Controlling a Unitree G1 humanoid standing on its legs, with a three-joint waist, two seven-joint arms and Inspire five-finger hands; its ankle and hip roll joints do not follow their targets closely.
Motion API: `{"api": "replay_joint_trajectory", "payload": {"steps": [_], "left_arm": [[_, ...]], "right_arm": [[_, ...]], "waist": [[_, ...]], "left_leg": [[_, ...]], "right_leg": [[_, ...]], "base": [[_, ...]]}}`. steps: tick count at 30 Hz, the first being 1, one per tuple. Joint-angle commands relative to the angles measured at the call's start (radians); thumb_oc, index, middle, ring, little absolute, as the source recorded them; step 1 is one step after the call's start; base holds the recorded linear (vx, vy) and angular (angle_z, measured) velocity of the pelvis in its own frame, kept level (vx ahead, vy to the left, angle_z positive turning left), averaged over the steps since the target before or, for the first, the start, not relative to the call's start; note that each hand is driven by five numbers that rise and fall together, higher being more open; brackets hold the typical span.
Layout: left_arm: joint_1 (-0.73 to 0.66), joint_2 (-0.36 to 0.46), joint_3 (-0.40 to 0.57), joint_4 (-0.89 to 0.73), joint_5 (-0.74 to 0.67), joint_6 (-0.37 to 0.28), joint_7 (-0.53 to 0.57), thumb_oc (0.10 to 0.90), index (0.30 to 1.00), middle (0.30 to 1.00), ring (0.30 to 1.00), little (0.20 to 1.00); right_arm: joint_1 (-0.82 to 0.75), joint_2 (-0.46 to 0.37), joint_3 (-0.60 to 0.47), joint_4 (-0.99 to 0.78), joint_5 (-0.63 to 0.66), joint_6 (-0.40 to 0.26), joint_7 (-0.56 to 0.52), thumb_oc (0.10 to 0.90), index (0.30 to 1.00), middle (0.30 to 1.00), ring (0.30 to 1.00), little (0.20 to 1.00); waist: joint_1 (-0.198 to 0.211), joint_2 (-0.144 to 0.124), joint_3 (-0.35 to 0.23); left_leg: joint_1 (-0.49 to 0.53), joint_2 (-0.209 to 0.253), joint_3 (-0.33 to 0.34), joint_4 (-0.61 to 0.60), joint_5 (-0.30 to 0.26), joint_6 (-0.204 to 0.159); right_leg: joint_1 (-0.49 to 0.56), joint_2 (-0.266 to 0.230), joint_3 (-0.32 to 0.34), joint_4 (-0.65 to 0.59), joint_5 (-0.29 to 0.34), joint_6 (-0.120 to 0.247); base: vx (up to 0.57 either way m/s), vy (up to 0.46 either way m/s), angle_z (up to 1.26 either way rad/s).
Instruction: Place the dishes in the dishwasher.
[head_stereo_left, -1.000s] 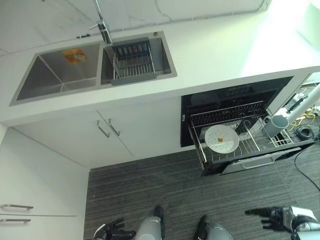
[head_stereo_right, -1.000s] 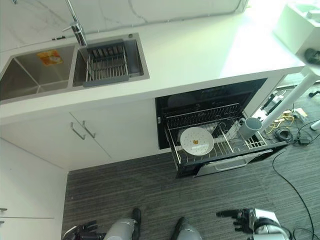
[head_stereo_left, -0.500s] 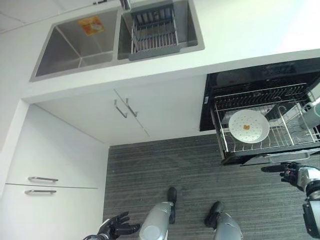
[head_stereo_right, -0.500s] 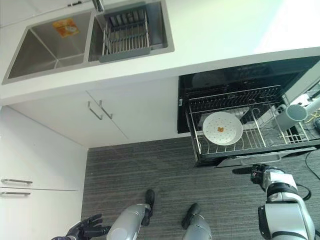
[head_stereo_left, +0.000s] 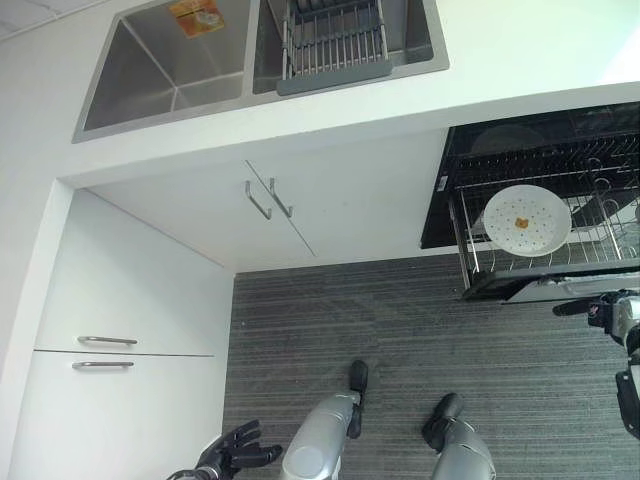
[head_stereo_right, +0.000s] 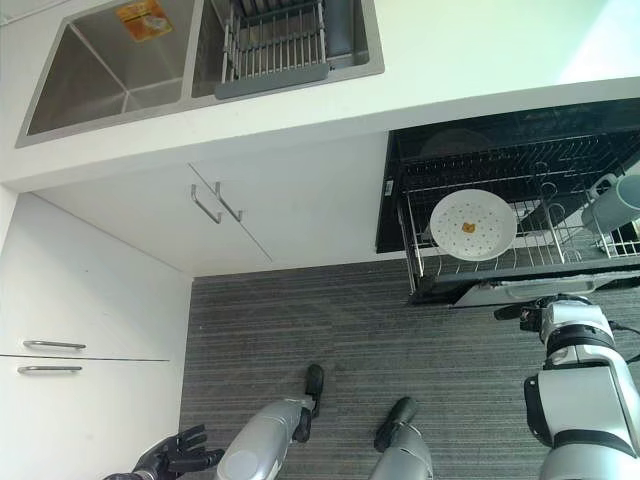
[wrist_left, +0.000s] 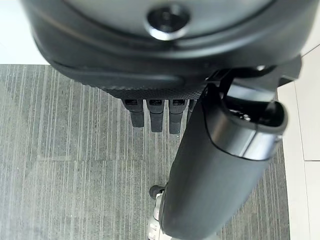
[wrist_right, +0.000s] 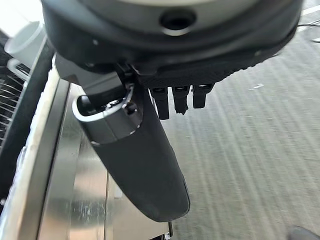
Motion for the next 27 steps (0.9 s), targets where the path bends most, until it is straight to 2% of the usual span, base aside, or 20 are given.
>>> {"api": "replay_joint_trajectory", "payload": {"steps": [1,2,13,21,27], "left_arm": [[0.073,0.060,-0.017,0.003,-0.021,-0.038,-0.013,0.800,0.900,0.900,0.900,0.900],[0.079,0.059,-0.010,0.010,-0.022,-0.043,-0.014,0.800,0.900,0.900,0.900,0.900],[0.107,0.054,0.026,0.037,-0.012,-0.055,-0.014,0.800,0.900,0.900,0.900,0.900],[0.148,0.067,0.062,0.010,-0.021,-0.022,-0.022,0.800,0.900,0.900,0.900,0.900],[0.168,0.062,0.085,0.030,0.005,-0.027,-0.041,0.800,0.900,0.900,0.900,0.900]], "right_arm": [[-0.174,-0.133,0.090,-0.150,-0.008,-0.180,-0.093,0.800,0.900,0.900,0.900,0.900],[-0.185,-0.135,0.100,-0.168,-0.006,-0.170,-0.096,0.800,0.900,0.900,0.900,0.900],[-0.300,-0.190,0.182,-0.136,-0.053,-0.206,-0.059,0.800,0.900,0.900,0.900,0.900],[-0.417,-0.247,0.269,-0.142,-0.069,-0.242,-0.063,0.800,0.900,0.900,0.900,0.900],[-0.491,-0.254,0.320,-0.119,-0.097,-0.252,-0.075,0.800,0.900,0.900,0.900,0.900]], "waist": [[0.048,-0.025,-0.068],[0.050,-0.025,-0.074],[0.083,-0.022,-0.092],[0.111,0.024,-0.093],[0.131,0.031,-0.111]], "left_leg": [[0.047,0.065,-0.053,0.113,-0.226,-0.089],[0.060,0.068,-0.058,0.113,-0.247,-0.093],[0.069,0.058,-0.079,0.113,-0.246,-0.099],[0.028,0.033,-0.098,0.113,-0.224,-0.101],[0.028,0.026,-0.106,0.113,-0.221,-0.100]], "right_leg": [[-0.014,-0.055,0.097,-0.067,0.004,0.124],[-0.002,-0.052,0.106,-0.067,-0.017,0.137],[0.032,-0.079,0.085,-0.067,-0.022,0.144],[0.035,-0.104,0.073,-0.067,-0.031,0.142],[0.052,-0.112,0.060,-0.067,-0.041,0.144]], "base": [[0.12,0.046,0.06],[0.12,0.041,0.06],[0.11,0.024,0.07],[0.09,0.033,0.10],[0.09,0.031,0.09]]}}
